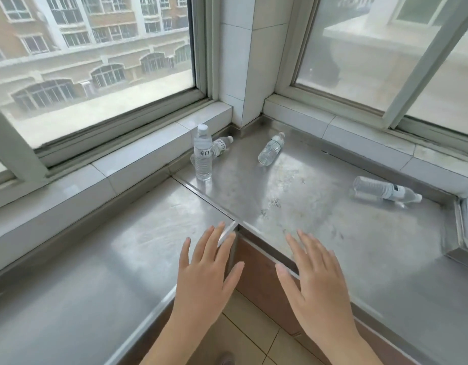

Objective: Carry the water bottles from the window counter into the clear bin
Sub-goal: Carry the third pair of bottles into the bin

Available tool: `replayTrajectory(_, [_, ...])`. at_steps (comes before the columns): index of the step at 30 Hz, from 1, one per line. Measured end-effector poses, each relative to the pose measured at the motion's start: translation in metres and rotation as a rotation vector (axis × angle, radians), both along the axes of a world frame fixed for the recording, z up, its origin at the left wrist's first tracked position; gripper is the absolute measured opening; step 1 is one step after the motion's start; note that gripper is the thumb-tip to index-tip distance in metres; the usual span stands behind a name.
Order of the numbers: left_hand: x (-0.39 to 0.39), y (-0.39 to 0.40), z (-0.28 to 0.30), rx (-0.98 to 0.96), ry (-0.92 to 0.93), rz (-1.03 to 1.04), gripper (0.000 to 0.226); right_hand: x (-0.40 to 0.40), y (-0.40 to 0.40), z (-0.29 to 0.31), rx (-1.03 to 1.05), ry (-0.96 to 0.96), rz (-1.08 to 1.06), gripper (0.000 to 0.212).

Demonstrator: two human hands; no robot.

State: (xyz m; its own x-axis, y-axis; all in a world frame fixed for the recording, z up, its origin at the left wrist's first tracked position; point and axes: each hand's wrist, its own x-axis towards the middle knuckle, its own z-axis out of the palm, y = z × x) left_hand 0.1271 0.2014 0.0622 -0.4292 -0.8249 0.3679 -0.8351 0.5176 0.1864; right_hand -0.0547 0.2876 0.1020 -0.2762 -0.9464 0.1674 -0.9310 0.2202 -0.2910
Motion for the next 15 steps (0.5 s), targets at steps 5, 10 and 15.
replayTrajectory(5, [-0.01,-0.059,-0.002,-0.058,-0.014,0.025,0.052,-0.02,-0.063,-0.009,0.041,0.017,0.01,0.062])
replayTrajectory(10, [-0.019,-0.111,-0.013,-0.022,-0.049,0.127,0.057,-0.04,-0.137,-0.02,0.072,0.023,0.082,0.067])
replayTrajectory(15, [-0.042,-0.171,-0.022,-0.008,-0.086,0.224,0.057,-0.064,-0.217,-0.031,0.072,0.012,0.175,0.067])
